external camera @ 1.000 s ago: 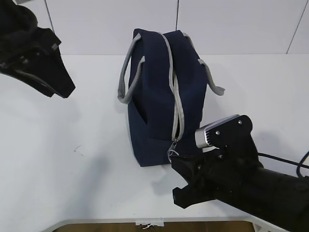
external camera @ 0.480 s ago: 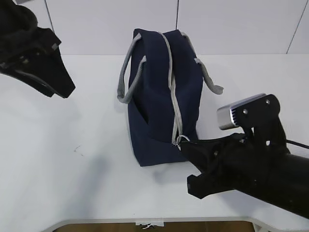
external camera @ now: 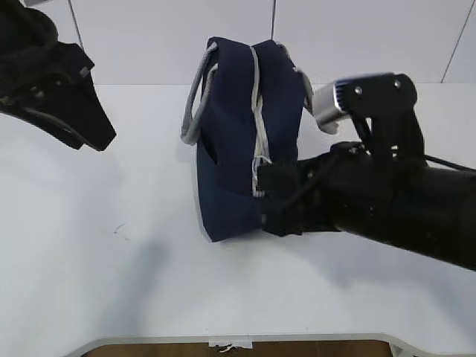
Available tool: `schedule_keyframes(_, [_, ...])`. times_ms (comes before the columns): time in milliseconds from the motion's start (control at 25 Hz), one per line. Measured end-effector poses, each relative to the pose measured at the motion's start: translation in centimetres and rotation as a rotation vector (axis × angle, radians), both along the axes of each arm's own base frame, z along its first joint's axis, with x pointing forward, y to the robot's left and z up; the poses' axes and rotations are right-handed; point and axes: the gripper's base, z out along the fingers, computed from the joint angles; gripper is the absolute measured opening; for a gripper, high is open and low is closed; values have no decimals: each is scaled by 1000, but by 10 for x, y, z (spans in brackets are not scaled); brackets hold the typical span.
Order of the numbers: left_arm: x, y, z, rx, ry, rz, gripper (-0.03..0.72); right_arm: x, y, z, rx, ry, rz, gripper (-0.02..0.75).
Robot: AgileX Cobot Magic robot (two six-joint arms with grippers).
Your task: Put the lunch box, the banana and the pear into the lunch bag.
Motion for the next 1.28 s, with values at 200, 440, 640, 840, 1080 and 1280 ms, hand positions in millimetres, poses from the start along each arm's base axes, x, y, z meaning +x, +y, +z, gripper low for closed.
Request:
schedule_keyframes(200, [0,0,0,0,0,0,307,10,9,22,12,-12,3,1])
schedule_keyframes(440, [0,0,0,0,0,0,307,23,20,54,23,-66,17,1])
schedule_keyframes(640, [0,0,0,3,-10,-20,307,41,35,69,34,-81,18,1])
schedule_keyframes(840, [1,0,0,5,-35,-50,307,57,49,76,26,-71,21,1])
schedule_keyframes(1080, [8,-2,3,-16,-133,-63,307,63,53,91,30,-75,20,1])
schedule_keyframes(1280, [12,-8,7,-71,-216,-109,307,63,53,92,21,-63,21,1])
